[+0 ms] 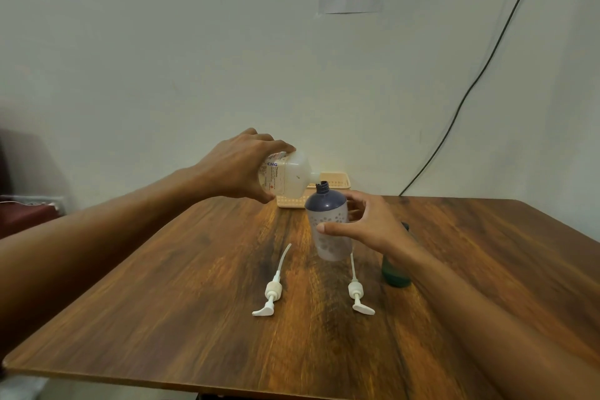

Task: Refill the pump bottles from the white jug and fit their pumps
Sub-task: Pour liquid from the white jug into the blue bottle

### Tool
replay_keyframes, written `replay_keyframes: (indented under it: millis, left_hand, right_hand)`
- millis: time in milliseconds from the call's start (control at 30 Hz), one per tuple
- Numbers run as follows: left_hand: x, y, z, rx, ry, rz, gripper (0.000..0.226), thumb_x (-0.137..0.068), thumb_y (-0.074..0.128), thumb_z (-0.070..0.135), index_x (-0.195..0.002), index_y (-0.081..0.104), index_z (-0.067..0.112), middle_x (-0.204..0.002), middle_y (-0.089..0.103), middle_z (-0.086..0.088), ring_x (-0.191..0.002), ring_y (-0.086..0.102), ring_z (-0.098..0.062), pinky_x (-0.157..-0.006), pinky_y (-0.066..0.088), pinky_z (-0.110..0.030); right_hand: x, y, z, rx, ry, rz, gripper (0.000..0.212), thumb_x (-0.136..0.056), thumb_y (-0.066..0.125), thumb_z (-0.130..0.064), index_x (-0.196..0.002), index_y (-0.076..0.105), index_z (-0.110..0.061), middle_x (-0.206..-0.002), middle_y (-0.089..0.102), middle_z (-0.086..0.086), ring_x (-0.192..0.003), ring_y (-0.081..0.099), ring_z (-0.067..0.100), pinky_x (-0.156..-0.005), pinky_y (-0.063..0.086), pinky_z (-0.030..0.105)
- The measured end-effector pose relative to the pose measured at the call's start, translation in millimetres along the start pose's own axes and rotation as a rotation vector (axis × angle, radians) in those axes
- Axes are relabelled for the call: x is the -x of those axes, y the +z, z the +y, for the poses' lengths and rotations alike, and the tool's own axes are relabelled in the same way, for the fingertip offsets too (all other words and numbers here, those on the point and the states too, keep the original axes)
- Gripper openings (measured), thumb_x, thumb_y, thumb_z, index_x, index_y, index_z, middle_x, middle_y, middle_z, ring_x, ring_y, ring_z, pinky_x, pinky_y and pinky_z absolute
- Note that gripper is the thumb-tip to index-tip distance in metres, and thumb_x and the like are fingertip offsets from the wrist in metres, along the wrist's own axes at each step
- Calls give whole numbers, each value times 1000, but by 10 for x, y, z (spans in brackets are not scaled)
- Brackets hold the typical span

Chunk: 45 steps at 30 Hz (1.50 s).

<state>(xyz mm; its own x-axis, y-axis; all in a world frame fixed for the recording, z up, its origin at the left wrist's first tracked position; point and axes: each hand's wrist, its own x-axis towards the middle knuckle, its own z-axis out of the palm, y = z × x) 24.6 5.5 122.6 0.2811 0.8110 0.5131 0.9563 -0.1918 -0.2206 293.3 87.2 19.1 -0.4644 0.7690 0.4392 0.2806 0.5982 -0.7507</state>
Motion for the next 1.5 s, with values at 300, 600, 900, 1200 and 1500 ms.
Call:
replay_keyframes:
  millis: [300,600,900,1200,1500]
  left_hand:
    - [5,6,9,-1,-9,-6,98,-67,84,60,-152,41,35,-134,60,8,-120,46,-15,-75,37,-22]
    - [25,19,-21,7,-11,-4,98,-66,83,63,-151,41,35,-133,61,8,-118,47,-15,-73,37,-22]
    - [31,-5,5,3,-14,5,98,-66,85,60,-151,42,34,-132,61,7,-118,47,-15,-74,37,-23]
    - [27,-20,22,1,-11,-4,97,-67,84,61,-151,42,35,-132,61,8,-118,47,-15,-76,37,-23]
    - [34,-46,33,-1,-13,-12,96,-69,84,59,-151,41,34,-134,60,7,-121,46,-14,-79,39,-24]
  right_hand:
    - [10,-11,10,-7,6,0,78,-71,96,-46,-141,66,-26,-132,74,-6,-115,70,12,-97,63,38]
    - [24,10,-11,-7,7,-1,77,-73,95,-45,-141,66,-24,-134,73,-4,-118,70,16,-100,62,43]
    - [26,2,-11,7,-6,-7,78,-72,95,-46,-141,66,-26,-133,73,-6,-117,70,13,-97,63,36]
    - [29,0,6,8,3,-6,78,-72,95,-47,-141,66,-25,-133,73,-6,-117,70,15,-98,63,39]
    - [24,6,9,5,6,-1,78,-71,95,-48,-140,66,-27,-131,73,-8,-115,70,11,-96,63,35]
